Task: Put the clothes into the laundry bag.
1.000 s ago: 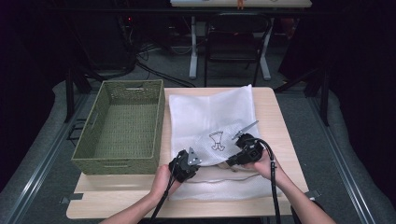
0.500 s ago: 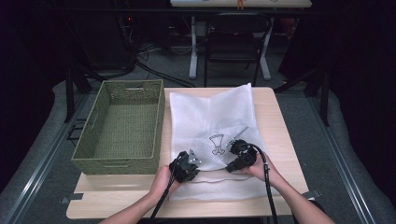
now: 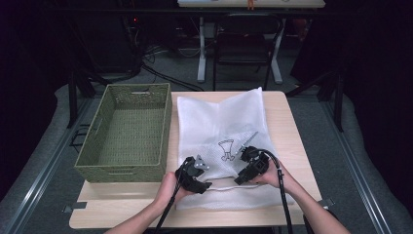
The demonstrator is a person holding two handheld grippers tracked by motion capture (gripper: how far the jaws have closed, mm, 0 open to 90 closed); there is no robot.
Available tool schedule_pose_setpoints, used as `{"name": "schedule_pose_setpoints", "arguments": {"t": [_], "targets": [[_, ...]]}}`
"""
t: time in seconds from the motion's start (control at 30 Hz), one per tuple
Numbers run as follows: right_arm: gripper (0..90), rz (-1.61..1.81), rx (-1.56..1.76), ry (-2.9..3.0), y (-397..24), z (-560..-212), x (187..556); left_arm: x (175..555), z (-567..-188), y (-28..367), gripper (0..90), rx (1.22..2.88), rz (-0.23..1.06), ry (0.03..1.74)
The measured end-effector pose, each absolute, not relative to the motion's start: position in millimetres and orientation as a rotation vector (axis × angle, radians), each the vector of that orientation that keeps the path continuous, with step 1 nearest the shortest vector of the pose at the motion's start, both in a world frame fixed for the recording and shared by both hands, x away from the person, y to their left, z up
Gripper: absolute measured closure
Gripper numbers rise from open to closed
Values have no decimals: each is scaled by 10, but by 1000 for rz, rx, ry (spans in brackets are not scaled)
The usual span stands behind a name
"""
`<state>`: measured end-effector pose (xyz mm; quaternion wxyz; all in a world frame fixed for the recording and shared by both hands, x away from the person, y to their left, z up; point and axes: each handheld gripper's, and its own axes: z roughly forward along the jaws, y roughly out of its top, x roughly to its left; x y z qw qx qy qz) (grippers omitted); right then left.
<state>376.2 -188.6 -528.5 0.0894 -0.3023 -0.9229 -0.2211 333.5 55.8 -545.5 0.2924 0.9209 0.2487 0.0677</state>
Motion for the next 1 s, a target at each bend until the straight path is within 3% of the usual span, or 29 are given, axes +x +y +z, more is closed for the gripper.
{"name": "schedule_pose_setpoints", "arguments": {"t": [0.1,0.17,0.4,0.6,1.0], "targets": [[389,-721,-859,-2728,-1922,-5146,3745,3319,-5364,580,321,2431,148,665],[277,-770,-841,-2714,-1937,-5057,3725,3308,-5280,600,213,2408,140,668],[82,-853,-852,-2772,-1967,-4781,3645,3240,-4992,714,147,2328,198,674],[18,-957,-943,-2792,-2143,-4670,3472,3107,-4819,946,129,2291,252,702],[12,-1064,-1142,-2858,-2607,-4694,3070,2717,-4698,1588,115,2192,367,815]]}}
